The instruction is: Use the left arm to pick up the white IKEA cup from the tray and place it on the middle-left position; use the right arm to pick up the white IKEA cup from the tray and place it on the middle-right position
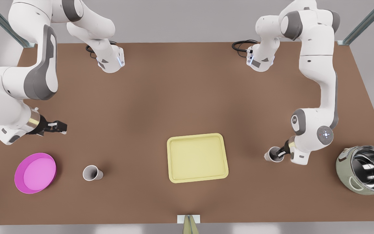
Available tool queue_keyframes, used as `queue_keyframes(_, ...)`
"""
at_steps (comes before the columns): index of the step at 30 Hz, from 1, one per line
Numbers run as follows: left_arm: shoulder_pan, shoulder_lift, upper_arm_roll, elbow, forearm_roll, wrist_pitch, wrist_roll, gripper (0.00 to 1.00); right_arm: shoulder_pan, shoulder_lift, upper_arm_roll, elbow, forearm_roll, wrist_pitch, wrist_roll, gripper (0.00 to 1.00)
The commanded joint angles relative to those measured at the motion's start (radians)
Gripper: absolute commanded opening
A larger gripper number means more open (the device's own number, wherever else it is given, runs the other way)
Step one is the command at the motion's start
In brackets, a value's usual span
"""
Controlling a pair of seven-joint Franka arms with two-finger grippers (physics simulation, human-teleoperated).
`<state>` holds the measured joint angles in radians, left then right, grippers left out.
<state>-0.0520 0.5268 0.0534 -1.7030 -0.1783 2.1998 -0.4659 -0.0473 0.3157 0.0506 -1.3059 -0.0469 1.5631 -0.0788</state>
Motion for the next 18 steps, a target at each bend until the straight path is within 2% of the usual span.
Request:
queue_keyframes(1, 0.024, 0.007, 0.0, -0.006, -0.02, 0.06, 0.707, 0.23, 0.0, -0.001, -0.003, 0.0, -0.007, -0.005, 0.039, 1.0)
queue_keyframes(5, 0.02, 0.042, -0.001, -0.015, 0.01, 0.212, 0.727, 0.23, -0.002, -0.001, -0.018, 0.008, -0.005, -0.005, 0.037, 1.0)
queue_keyframes(12, 0.02, 0.088, -0.001, -0.014, 0.01, 0.268, 0.72, 0.25, 0.0, 0.002, -0.002, 0.014, -0.001, 0.009, 0.051, 1.0)
queue_keyframes(13, 0.02, 0.091, -0.001, -0.012, 0.01, 0.268, 0.719, 0.3, 0.0, 0.002, -0.005, 0.014, 0.001, 0.028, 0.051, 1.0)
queue_keyframes(14, 0.02, 0.091, -0.001, -0.012, 0.01, 0.268, 0.719, 0.74, 0.004, 0.005, 0.003, 0.014, -0.002, 0.031, 0.05, 1.0)
queue_keyframes(15, 0.018, 0.091, -0.001, -0.012, 0.008, 0.268, 0.716, 1.0, 0.003, 0.005, 0.003, 0.014, -0.001, 0.031, 0.05, 1.0)
queue_keyframes(18, 0.021, 0.081, 0.0, -0.012, 0.008, 0.259, 0.717, 1.0, 0.0, 0.003, -0.005, 0.016, -0.004, 0.031, 0.051, 1.0)
